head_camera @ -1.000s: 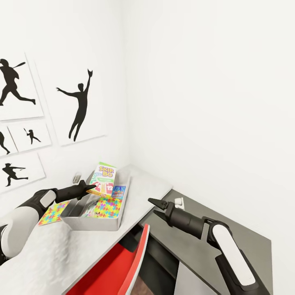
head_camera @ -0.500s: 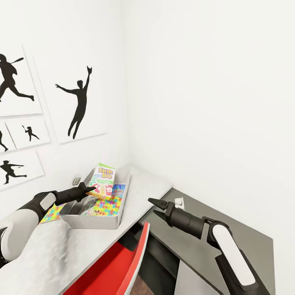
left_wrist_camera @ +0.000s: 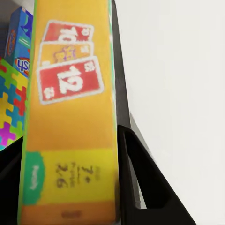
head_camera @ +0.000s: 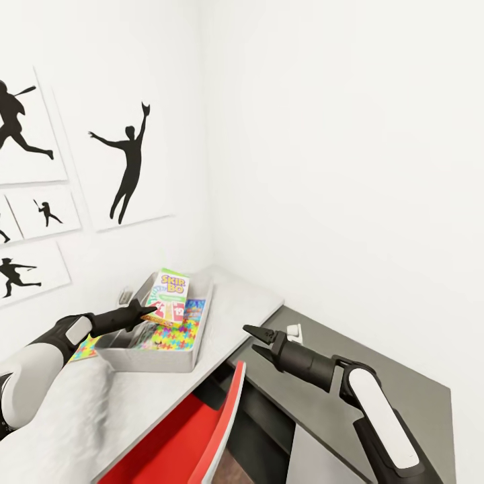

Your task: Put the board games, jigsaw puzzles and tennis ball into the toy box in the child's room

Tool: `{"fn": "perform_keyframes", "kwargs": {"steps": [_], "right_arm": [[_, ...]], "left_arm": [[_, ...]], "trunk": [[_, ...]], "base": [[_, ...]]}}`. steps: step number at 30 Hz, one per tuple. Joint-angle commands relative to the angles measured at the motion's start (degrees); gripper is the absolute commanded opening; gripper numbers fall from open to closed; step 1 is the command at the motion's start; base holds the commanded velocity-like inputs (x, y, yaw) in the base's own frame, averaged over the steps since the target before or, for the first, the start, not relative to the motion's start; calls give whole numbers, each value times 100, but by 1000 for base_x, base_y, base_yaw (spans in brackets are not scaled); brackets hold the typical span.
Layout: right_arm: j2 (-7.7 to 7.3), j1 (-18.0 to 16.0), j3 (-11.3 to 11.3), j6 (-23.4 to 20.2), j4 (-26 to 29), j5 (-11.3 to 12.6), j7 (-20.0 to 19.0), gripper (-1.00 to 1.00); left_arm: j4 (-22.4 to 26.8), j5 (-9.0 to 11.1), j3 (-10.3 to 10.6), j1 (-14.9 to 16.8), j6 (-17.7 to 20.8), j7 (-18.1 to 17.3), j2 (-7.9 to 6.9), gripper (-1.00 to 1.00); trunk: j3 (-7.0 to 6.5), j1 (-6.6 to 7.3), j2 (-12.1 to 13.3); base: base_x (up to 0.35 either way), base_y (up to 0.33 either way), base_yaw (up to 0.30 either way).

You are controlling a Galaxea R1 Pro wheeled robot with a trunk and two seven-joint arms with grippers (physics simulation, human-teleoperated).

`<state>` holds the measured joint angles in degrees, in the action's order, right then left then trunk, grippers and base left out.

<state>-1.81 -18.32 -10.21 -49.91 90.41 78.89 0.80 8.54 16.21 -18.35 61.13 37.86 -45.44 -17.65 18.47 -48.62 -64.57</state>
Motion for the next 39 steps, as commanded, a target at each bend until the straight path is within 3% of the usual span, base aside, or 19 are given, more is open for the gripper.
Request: {"fn": "perform_keyframes", "kwargs": {"steps": [1, 25, 36, 39], "right_arm": [[-2, -5, -2, -10, 3, 13, 8, 100], [-7, -5, 1, -2, 3, 4, 8, 100], [-46, -5, 1, -1, 3, 4, 8, 100], [-48, -5, 1, -1, 3, 4, 8, 100]], "left_arm": [[-1, 39, -2, 5, 24, -3, -1, -100], [58, 40, 6, 4, -148, 8, -1, -100], [60, 47, -2, 4, -293, 8, -9, -100], [60, 43, 1, 4, -292, 8, -10, -100]], "trunk": [[26, -23, -46], [456, -550, -1009], [456, -550, -1009], [510, -616, -1129]], "base": [[0, 0, 0], [0, 0, 0], [0, 0, 0], [0, 0, 0]]}}
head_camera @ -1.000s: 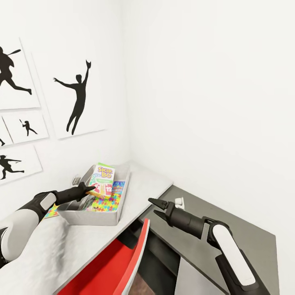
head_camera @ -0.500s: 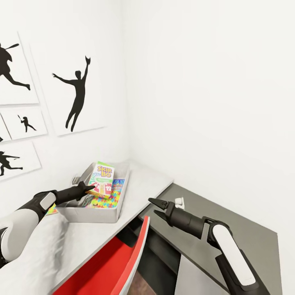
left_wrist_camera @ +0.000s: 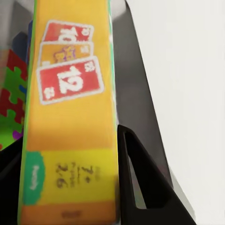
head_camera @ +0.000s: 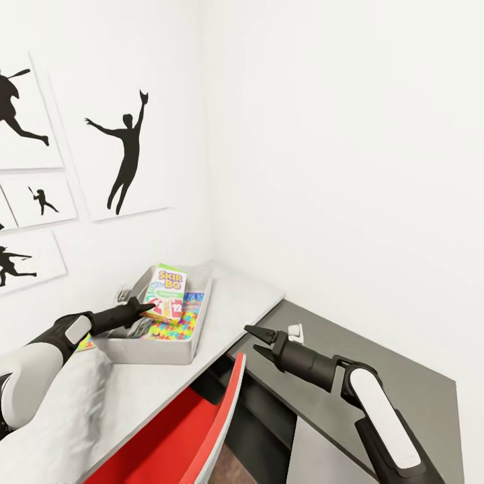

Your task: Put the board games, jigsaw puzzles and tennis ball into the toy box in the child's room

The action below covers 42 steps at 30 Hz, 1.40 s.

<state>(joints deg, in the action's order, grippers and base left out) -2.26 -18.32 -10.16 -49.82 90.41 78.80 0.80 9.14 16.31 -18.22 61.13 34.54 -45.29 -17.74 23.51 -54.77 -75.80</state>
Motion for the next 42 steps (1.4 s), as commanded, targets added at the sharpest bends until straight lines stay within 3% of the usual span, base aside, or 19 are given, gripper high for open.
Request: {"fn": "perform_keyframes", "kwargs": {"steps": [1, 18, 26, 35, 36, 42], "right_arm": [[-3, -5, -3, -10, 3, 13, 8, 100], [-11, -5, -3, -10, 3, 13, 8, 100], [-10, -5, -3, -10, 3, 13, 8, 100], [-12, -5, -3, -10, 3, 13, 8, 100], [-12, -5, -3, -10, 3, 13, 8, 100], [-12, -5, -3, -10, 3, 14, 8, 100]], "left_arm": [[0, 32, -8, 4, 40, -7, -1, -100], [0, 22, 3, 4, 68, -43, -20, -100], [0, 29, 3, 4, 87, -110, -138, -100], [0, 29, 3, 4, 93, -120, -159, -100], [0, 30, 3, 4, 95, -120, -158, 100], [0, 42, -3, 4, 129, -123, -159, 100]], "trunk": [[25, -23, -46], [43, -45, -86], [43, -45, -86], [43, -45, -86], [43, -45, -86], [43, -45, -86]], "base": [[0, 0, 0], [0, 0, 0], [0, 0, 0], [0, 0, 0], [0, 0, 0], [0, 0, 0]]}}
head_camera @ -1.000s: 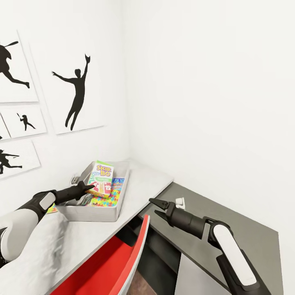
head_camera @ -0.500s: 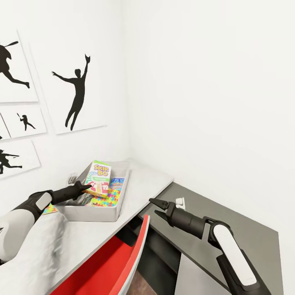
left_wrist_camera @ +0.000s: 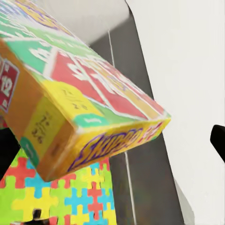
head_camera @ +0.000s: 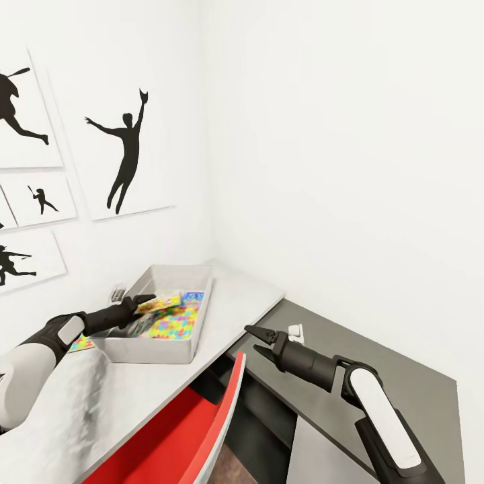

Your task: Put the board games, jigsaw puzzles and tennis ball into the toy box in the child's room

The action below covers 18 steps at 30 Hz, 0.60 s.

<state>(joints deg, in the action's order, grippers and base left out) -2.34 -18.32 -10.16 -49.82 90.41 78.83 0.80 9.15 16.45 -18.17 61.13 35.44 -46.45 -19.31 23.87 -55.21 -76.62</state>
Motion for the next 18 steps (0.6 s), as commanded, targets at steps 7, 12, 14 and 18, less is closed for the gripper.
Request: {"fn": "perform_keyframes", "kwargs": {"steps": [7, 12, 14, 18], "right_arm": [[-3, -4, -3, -10, 3, 10, 8, 100], [-3, -4, -3, -10, 3, 10, 8, 100], [-3, -4, -3, -10, 3, 10, 8, 100], [-3, -4, -3, -10, 3, 10, 8, 100]], "left_arm": [[16, 31, -34, 4, 272, -6, -20, 100], [20, 48, -37, 4, 324, -19, -105, 100], [22, 55, -44, 4, 374, -21, -137, 100], [177, 57, -40, 5, 572, -26, -161, 100]], "trunk": [[7, 0, -4], [7, 0, -4], [7, 0, -4], [7, 0, -4]], "base": [[0, 0, 0], [0, 0, 0], [0, 0, 0], [0, 0, 0]]}}
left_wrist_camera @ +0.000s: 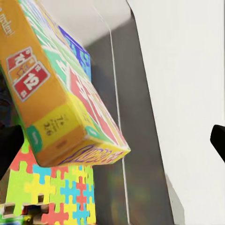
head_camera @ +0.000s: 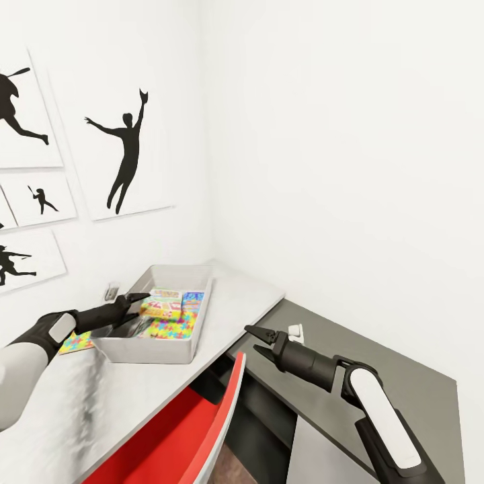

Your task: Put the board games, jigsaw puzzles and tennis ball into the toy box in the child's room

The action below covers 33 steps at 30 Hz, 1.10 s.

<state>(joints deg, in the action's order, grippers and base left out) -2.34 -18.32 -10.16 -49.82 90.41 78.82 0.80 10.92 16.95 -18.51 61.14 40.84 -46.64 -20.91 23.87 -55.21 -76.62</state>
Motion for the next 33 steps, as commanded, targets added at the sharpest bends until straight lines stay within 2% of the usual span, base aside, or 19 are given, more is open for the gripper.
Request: {"fn": "perform_keyframes", "kwargs": {"steps": [1, 5, 12, 19, 26, 33], "right_arm": [[-3, -4, -3, -10, 3, 11, 8, 100], [-3, -4, -3, -10, 3, 11, 8, 100], [-3, -4, -3, -10, 3, 11, 8, 100], [-3, -4, -3, -10, 3, 11, 8, 100], [-3, -4, -3, -10, 3, 11, 8, 100], [-3, -4, 4, -11, 3, 15, -17, 100]], "left_arm": [[89, 9, -2, 6, 117, -9, -7, 100], [429, 13, -12, 4, 524, -12, -46, 100], [546, 32, -37, 8, 742, -105, -208, 100], [552, 25, -22, 4, 802, -703, -444, 100], [552, 26, -19, 4, 812, -821, -482, 100], [552, -19, -12, 4, 819, -1252, -533, 100]], "trunk": [[7, 0, -4], [7, 0, -4], [7, 0, -4], [7, 0, -4], [7, 0, -4], [7, 0, -4]], "base": [[0, 0, 0], [0, 0, 0], [0, 0, 0], [0, 0, 0], [-2, 0, 0], [-154, 0, 0]]}}
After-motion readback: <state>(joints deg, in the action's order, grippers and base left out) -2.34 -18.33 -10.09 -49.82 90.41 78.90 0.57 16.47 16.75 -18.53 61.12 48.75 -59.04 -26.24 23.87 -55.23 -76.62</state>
